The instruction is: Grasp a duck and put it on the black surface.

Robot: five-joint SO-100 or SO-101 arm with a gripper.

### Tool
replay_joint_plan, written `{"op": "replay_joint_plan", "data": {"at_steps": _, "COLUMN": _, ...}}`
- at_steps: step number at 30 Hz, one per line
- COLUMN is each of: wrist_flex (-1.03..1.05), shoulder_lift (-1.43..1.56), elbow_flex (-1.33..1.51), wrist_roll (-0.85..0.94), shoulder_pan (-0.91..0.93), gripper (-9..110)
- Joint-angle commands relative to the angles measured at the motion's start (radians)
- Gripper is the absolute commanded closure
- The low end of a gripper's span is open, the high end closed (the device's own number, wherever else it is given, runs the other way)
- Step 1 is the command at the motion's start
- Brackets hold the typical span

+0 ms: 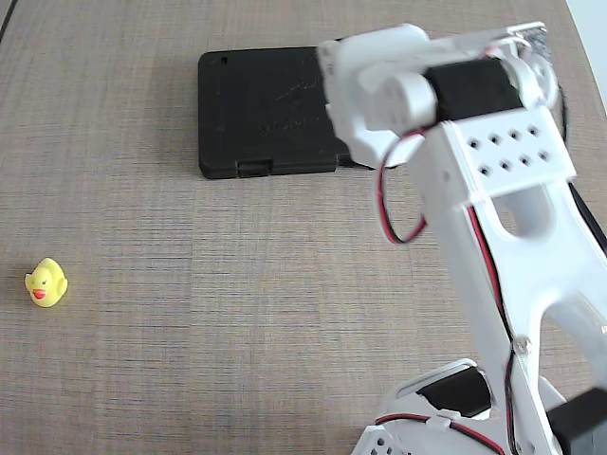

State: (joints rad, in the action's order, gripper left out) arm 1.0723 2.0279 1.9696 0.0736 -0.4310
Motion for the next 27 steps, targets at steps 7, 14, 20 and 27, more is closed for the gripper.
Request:
{"op": "replay_joint_plan", "data": {"at_steps": 7, "wrist_flex": 0.210, "shoulder_lift": -0.476, "elbow_flex": -0.354, "wrist_roll": -0.006, "shoulder_pan": -0.351, "gripper": 101}}
{"op": "replay_joint_plan", "data": {"at_steps": 14, "wrist_flex": 0.334, "shoulder_lift": -0.614, "elbow_flex": -0.611, "wrist_roll": -0.006, "shoulder_pan": -0.500, "gripper": 89}}
{"op": "replay_joint_plan", "data": {"at_steps": 20, "wrist_flex": 0.334, "shoulder_lift": -0.799, "elbow_flex": -0.716, "wrist_roll": -0.006, "shoulder_pan": -0.627, "gripper": 80}}
{"op": "replay_joint_plan", "data": {"at_steps": 27, "wrist_flex": 0.328, "shoulder_lift": -0.959, "elbow_flex": -0.842, "wrist_roll": -0.006, "shoulder_pan": -0.703, "gripper": 80}}
